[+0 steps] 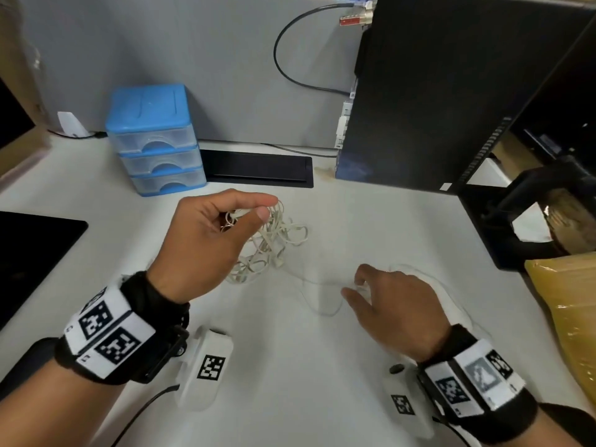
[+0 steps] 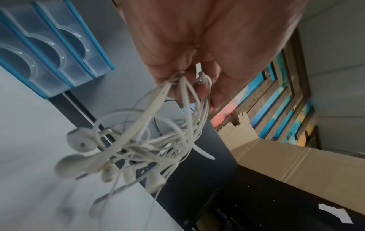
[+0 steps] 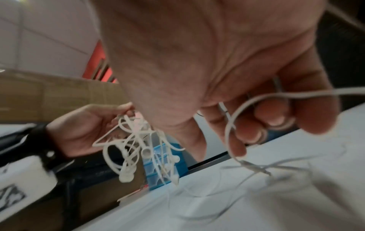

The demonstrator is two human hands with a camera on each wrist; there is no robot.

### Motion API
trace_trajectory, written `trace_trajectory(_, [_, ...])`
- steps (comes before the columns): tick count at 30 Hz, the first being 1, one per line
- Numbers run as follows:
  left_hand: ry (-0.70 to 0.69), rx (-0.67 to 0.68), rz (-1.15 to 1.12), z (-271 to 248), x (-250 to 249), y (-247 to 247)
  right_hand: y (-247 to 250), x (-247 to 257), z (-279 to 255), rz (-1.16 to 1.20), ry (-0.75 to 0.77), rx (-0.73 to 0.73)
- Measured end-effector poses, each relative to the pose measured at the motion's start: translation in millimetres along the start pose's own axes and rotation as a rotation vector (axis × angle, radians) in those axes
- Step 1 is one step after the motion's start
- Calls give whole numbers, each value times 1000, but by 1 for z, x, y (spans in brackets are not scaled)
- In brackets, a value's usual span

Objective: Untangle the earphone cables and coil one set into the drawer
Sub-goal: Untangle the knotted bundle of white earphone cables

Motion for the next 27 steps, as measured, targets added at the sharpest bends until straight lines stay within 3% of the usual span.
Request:
trace_trajectory(2, [-3,19,-10,-4,-3,-3,0,9,0,-72,86,-210])
trace_trajectory(5, [-19,57,-35,-11,-10,-9,2,24,-3,116,255,-497])
trace_trajectory(6, [-28,70,-51,-13,-12,-11,2,29,-4,263,254,-506])
trace_trajectory(10, [-74,158,-136,-26,-24,-17,-8,44,-2,920,132,-310])
trace_trajectory(12, [-92,227,-195,-31,-27,-19,-10,49,0,1065,194,-369])
trace_trajectory(16, [-67,272,-126,-32,-23,-19,-5,52,1,1254,239,-517])
trace_trajectory(20, [112,220,33,-26,-14,-24,6,49,-2,1237,266,-605])
trace_trajectory(27, [253,235,-15,-14,4,-20,3,48,-1,1269,288,-571])
Point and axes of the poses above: each hand's wrist, its own z-axis towards the middle knuckle, its own y-axis out of the back of the hand, x = y × z, the point moved 2 cm from there along z, towards the middle knuckle, and after that the axes turned 15 degrees about y, right-handed, at the moved point
